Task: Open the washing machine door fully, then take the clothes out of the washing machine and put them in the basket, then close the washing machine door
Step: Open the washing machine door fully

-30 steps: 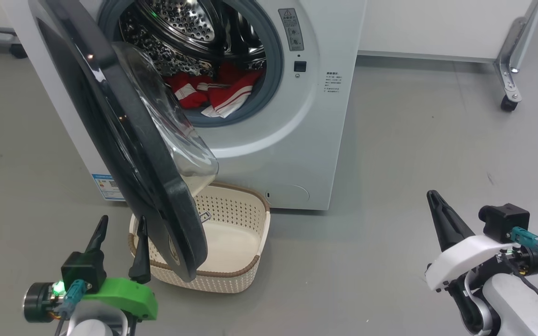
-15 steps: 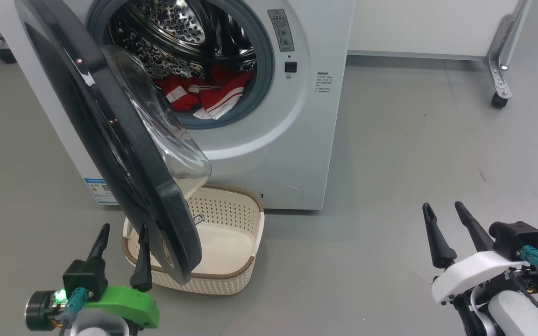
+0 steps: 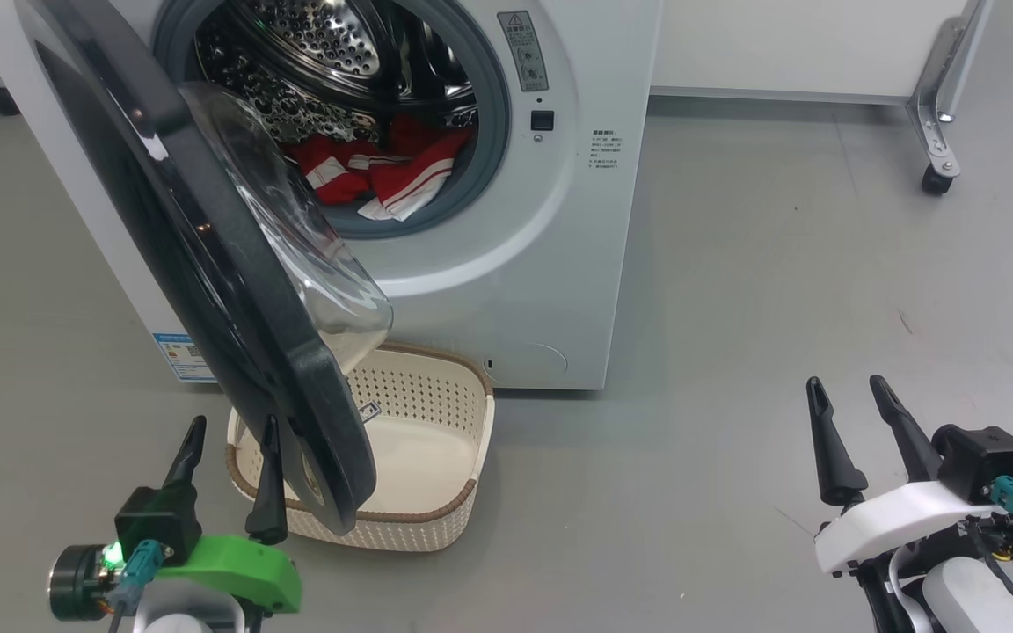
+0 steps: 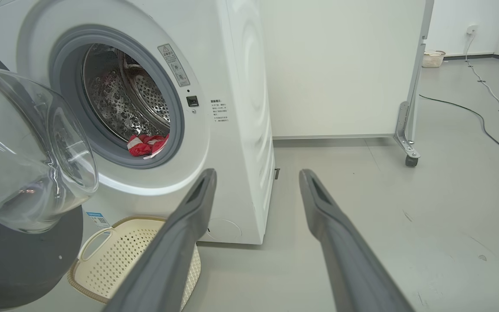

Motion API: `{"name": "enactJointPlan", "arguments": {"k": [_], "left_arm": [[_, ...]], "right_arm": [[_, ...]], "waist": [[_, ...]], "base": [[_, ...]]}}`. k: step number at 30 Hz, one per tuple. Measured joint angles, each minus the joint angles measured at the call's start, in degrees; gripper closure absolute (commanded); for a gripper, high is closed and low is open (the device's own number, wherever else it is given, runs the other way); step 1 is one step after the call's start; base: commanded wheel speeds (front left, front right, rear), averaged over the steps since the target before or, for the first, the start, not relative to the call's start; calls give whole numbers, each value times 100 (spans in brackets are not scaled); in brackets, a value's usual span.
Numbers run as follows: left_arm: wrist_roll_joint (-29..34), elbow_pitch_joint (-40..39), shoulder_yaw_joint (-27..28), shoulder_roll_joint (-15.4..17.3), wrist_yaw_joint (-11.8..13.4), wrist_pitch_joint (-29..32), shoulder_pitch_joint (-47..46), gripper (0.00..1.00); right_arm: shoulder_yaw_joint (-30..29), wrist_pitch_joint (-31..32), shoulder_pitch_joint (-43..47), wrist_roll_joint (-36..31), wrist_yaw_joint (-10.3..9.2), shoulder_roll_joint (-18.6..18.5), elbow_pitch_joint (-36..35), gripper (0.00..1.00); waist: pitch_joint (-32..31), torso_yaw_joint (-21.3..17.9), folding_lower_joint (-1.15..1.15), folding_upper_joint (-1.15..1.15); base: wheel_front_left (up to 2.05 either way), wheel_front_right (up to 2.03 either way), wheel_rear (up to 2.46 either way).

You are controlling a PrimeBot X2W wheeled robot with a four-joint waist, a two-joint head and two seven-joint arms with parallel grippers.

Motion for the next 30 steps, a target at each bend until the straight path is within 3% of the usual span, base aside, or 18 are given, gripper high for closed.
{"name": "enactJointPlan", "arguments": {"k": [30], "left_arm": [[4,-66,32,-19,0,0,60,0]], "right_arm": [[-310,-7,375,-431,0,307,-296,0]], "waist": [[45,-13,0,0]], "base": [[0,0,0]]}}
